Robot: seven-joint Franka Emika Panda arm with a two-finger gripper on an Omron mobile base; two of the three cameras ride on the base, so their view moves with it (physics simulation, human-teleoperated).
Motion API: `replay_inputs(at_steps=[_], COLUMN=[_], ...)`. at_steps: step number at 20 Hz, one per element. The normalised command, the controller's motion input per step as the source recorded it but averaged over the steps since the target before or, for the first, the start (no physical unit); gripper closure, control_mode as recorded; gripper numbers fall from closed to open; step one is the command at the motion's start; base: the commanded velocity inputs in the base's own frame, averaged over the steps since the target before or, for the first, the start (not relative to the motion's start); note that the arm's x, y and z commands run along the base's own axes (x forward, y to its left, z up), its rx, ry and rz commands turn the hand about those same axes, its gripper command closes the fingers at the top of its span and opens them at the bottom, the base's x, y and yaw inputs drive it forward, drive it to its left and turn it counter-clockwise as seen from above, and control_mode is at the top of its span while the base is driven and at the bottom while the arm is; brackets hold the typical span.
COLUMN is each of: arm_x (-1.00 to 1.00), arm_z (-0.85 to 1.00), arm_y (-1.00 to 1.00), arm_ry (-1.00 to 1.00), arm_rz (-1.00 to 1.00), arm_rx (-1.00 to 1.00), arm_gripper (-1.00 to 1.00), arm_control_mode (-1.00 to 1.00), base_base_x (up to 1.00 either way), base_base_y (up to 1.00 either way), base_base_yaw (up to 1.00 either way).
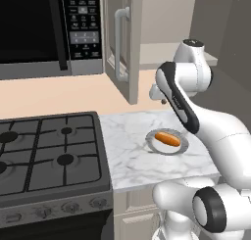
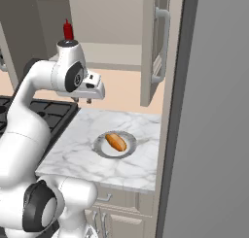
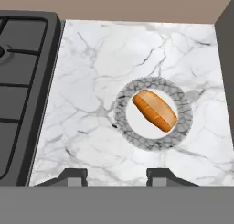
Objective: Move the hot dog bun to the plate on the dining table and place the condiment next to that plate. Then navigate to the fridge and take the sausage and place it on the plate as well.
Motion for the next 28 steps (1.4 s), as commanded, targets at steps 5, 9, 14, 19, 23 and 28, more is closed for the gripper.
replay_inputs(at_steps=[5, 9, 14, 19, 23, 28], arm_x=[-0.32, -0.38, 0.08, 0.38, 0.38, 0.35], arm_z=[-0.33, -0.72, -0.53, -0.51, -0.46, -0.53], arm_y=[-0.04, -0.57, -0.30, 0.01, 0.06, 0.00], arm_ry=[-0.01, 0.00, 0.03, 0.00, 0.01, 0.01], arm_rz=[0.00, 0.17, 0.27, 0.27, 0.13, 0.09], arm_rx=[0.00, 0.00, -0.01, -0.11, -0.12, -0.10], arm_gripper=[-1.00, -1.00, -1.00, -1.00, -1.00, -1.00], arm_control_mode=[-1.00, -1.00, -1.00, -1.00, -1.00, -1.00], base_base_x=[0.00, 0.00, 0.00, 0.00, 0.00, 0.00], base_base_y=[0.00, 0.00, 0.00, 0.00, 0.00, 0.00], base_base_yaw=[0.00, 0.00, 0.00, 0.00, 0.00, 0.00])
